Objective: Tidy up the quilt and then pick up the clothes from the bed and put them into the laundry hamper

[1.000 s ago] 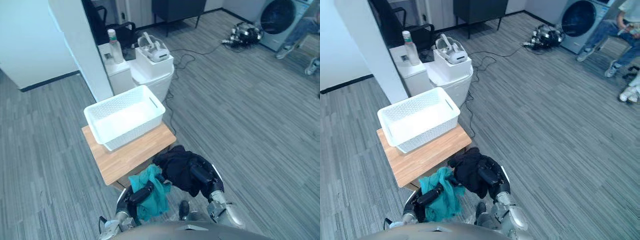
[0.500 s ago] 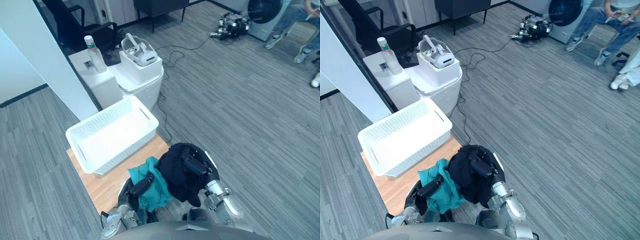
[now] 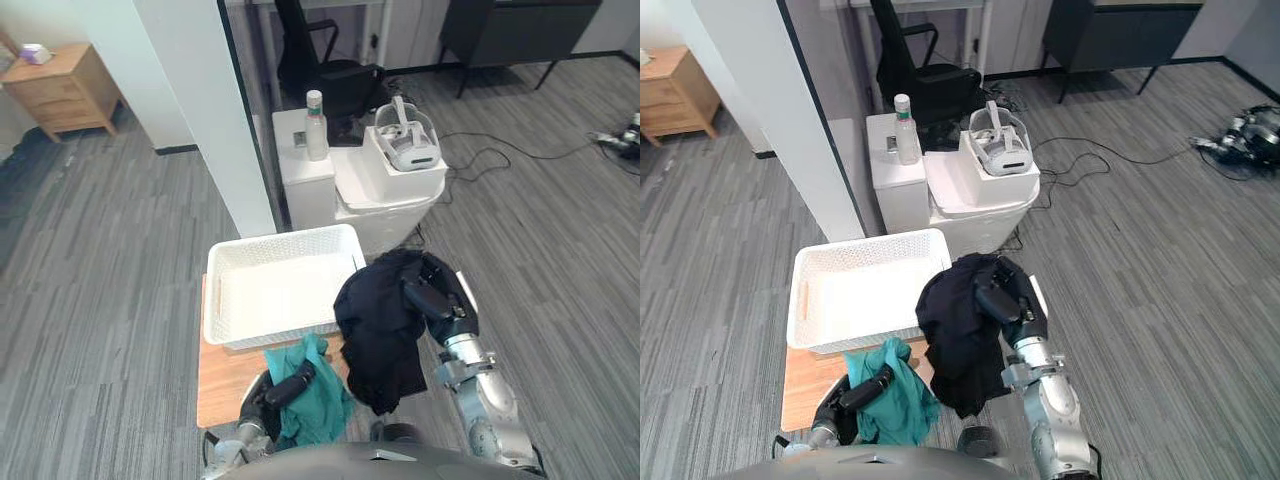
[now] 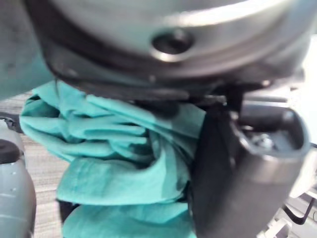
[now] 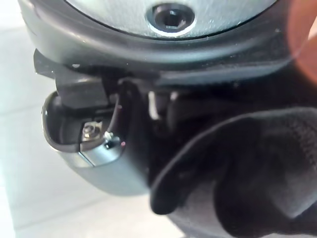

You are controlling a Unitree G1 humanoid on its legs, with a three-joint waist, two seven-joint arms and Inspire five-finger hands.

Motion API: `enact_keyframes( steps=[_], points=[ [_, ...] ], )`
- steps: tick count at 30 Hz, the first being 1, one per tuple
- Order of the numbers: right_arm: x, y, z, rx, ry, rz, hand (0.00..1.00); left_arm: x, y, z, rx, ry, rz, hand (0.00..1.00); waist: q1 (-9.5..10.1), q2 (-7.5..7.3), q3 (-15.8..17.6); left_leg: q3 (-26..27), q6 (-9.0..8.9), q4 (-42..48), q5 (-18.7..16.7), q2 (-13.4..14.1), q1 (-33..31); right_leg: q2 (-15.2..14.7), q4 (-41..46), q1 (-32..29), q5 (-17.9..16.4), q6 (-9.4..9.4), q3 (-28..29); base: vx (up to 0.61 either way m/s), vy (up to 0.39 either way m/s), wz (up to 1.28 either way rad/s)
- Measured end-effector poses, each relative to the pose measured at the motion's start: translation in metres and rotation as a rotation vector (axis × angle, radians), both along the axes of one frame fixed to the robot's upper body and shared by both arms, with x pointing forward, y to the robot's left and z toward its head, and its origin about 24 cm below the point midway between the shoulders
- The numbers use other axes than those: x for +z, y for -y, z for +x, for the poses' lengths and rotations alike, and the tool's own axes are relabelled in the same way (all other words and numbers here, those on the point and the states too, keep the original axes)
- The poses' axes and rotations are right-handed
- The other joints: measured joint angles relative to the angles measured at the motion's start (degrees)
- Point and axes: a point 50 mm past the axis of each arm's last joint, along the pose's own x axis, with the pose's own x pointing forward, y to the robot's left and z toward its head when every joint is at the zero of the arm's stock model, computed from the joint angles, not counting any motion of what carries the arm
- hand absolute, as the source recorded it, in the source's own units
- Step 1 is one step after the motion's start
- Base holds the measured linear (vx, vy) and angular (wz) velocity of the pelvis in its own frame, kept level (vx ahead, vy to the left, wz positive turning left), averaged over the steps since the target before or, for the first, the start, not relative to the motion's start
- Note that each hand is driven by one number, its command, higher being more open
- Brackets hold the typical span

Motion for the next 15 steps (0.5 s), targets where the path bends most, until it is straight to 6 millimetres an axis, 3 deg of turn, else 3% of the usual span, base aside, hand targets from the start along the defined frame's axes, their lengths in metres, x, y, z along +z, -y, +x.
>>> enact_keyframes(
  steps=[3,4,6,7,8,11,12,15],
  points=[
    [0.036,0.011,0.005,0.000,0.149,-0.093,0.00,0.002,0.004,0.001,-0.024,0.021,-0.031,0.00,-0.55,-0.07,0.39,7.44,0.62,9.47,0.42,0.83,-5.15,0.01,-0.15,2.04,0.16,-0.64,-2.29,-0.01,-0.080,0.63],
    [0.053,0.013,0.007,0.002,0.220,-0.137,0.00,0.003,0.006,0.002,-0.034,0.031,-0.041,0.00,-0.69,-0.02,0.48,8.70,1.73,12.73,1.12,1.34,-7.42,0.15,-0.42,2.66,0.32,-0.89,-2.72,-0.05,-0.067,0.73],
    [0.080,0.015,0.012,0.011,0.331,-0.194,0.00,0.003,0.005,0.001,-0.047,0.030,-0.040,0.00,-1.42,-0.24,0.42,8.03,2.72,7.43,2.94,0.48,-5.81,-0.68,-1.63,3.61,0.51,-1.65,-4.35,-0.08,0.007,0.77],
    [0.089,0.015,0.015,0.014,0.374,-0.212,0.00,0.004,0.004,0.004,-0.056,0.039,-0.033,0.00,-1.54,-0.92,0.76,9.09,3.92,6.02,1.84,0.59,-4.56,-1.06,-2.08,3.58,0.49,-2.17,-4.95,-0.08,0.036,0.72],
    [0.105,0.016,0.022,0.015,0.446,-0.228,0.00,0.003,0.007,0.005,-0.072,0.036,-0.038,0.00,-1.61,-0.10,0.73,12.59,4.16,8.21,-1.43,2.70,-3.94,-0.77,-2.31,3.42,0.30,-2.49,-6.49,-0.14,0.035,0.63],
    [0.121,0.023,0.027,0.006,0.508,-0.264,0.00,0.002,0.021,0.004,-0.132,0.019,-0.070,0.00,-2.70,0.98,0.42,13.54,0.77,4.83,-2.30,5.13,0.25,-0.62,-1.53,3.25,0.48,-2.21,-9.79,-0.16,0.087,0.66],
    [0.124,0.021,0.029,0.013,0.515,-0.261,0.00,0.003,0.023,0.006,-0.144,0.023,-0.071,0.00,-2.63,0.83,0.33,13.34,0.25,1.81,-1.79,4.17,0.29,-1.04,-0.80,2.26,0.43,-1.92,-9.75,-0.17,0.145,0.47],
    [0.132,0.004,0.036,0.109,0.519,-0.260,0.00,0.002,0.021,0.006,-0.160,0.015,-0.062,0.00,-2.62,-1.45,0.34,12.91,1.88,-6.09,2.73,0.75,1.77,-2.07,-2.20,0.86,1.25,-1.26,-6.21,-0.15,0.111,0.16]
  ],
)
